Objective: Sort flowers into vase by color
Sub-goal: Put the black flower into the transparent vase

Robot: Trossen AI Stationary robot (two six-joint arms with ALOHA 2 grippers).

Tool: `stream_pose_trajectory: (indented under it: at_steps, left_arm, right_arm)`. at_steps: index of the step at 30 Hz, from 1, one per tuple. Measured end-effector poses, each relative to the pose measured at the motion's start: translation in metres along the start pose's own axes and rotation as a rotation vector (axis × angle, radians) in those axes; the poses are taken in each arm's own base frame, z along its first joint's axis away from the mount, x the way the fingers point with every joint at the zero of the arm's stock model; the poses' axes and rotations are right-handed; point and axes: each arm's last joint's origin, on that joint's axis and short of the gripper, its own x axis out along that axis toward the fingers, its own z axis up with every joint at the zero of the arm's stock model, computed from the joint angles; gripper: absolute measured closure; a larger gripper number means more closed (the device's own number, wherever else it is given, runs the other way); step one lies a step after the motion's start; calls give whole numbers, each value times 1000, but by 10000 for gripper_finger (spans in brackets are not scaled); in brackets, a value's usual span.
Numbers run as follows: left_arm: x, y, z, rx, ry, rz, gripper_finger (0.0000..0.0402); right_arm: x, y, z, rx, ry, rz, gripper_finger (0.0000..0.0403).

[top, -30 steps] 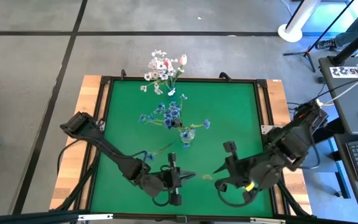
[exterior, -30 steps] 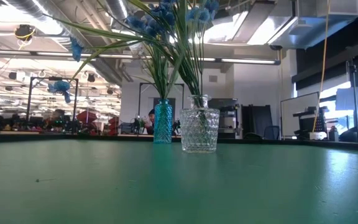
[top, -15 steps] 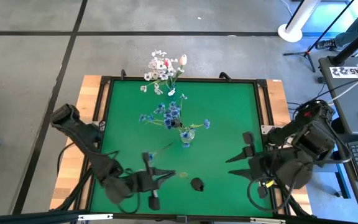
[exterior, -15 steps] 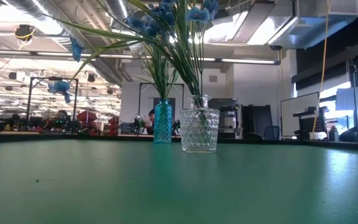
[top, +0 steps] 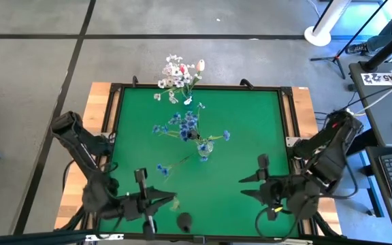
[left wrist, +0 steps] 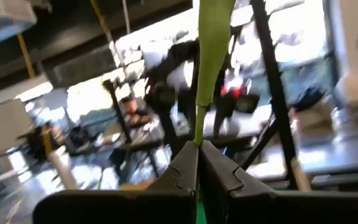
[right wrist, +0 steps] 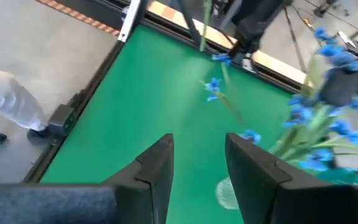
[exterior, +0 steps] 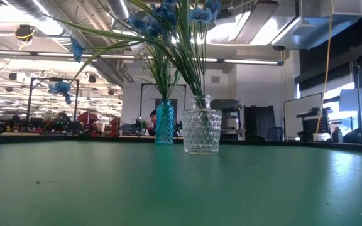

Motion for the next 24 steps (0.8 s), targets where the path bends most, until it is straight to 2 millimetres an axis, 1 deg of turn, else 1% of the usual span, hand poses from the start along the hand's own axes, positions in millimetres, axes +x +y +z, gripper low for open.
stream_pose_trajectory:
  at_steps: [2,4,7,10,13,16,19,22,24]
  left_arm:
    - [-2,7,-7,-41,-67,-19,401]
    - [-7,16,-21,-81,-115,-20,401]
    - [-12,38,-47,-193,-201,-25,401]
    - [-13,63,-75,-319,-312,-51,401]
    - [0,84,-101,-403,-355,-37,401]
    - [21,100,-122,-424,-322,-2,401]
    - [38,114,-130,-411,-330,15,401]
    - [47,126,-134,-383,-343,34,401]
    - [52,131,-138,-357,-322,56,401]
  right_arm:
    - [8,2,-12,18,-21,20,259]
    - [14,1,-26,51,-45,56,259]
    - [19,1,-49,103,-111,83,259]
    - [27,-4,-70,151,-169,73,259]
    - [36,-9,-91,203,-230,65,259]
    - [49,-15,-111,256,-292,85,259]
    - [67,-21,-131,293,-330,129,259]
    - [83,-28,-151,322,-338,144,259]
    - [91,-34,-163,336,-338,141,259]
